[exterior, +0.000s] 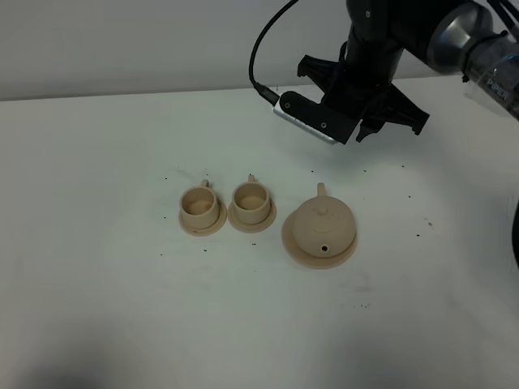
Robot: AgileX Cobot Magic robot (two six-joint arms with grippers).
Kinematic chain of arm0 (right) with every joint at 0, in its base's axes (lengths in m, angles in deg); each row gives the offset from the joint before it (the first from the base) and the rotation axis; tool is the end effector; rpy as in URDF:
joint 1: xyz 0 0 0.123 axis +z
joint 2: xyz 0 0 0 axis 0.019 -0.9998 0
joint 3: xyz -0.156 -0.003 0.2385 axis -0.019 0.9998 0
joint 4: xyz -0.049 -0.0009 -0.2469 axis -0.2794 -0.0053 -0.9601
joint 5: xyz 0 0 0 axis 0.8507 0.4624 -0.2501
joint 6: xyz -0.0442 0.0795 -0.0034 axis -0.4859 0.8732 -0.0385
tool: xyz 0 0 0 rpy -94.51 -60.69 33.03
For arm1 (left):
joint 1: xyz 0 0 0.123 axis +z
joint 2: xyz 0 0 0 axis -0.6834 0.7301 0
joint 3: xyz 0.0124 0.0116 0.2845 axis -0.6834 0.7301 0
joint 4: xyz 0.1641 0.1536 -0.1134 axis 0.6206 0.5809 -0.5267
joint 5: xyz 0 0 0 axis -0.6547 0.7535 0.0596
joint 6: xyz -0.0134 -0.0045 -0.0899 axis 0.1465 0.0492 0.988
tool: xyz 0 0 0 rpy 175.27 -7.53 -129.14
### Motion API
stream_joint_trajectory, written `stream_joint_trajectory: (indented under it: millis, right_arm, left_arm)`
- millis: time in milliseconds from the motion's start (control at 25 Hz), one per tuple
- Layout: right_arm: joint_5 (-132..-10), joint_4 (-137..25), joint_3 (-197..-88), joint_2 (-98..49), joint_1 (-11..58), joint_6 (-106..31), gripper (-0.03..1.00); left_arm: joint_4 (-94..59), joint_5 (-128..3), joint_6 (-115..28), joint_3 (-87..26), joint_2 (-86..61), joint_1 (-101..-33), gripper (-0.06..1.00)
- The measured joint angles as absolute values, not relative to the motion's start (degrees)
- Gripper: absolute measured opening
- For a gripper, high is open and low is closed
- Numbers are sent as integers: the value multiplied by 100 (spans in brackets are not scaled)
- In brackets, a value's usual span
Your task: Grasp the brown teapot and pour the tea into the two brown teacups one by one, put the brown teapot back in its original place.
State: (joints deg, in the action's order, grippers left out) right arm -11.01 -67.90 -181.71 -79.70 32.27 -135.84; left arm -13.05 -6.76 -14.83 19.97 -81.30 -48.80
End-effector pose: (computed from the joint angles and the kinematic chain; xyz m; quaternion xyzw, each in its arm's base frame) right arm 0.4080 0.2608 0.2355 -0.9663 0.2105 -0.1262 0.0772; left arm 0.0057 -0.0129 0.2808 0.0838 0.8595 -0.0796 0.4979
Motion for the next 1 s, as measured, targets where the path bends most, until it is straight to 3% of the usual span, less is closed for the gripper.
stream_joint_trajectory:
  millis: [1000]
  right_arm:
    - [-1095,-6579,-17652,-8049,3662,-13591,31]
  left_arm:
    - [-1305,-678,-1483,1997,-8130,-4880,12]
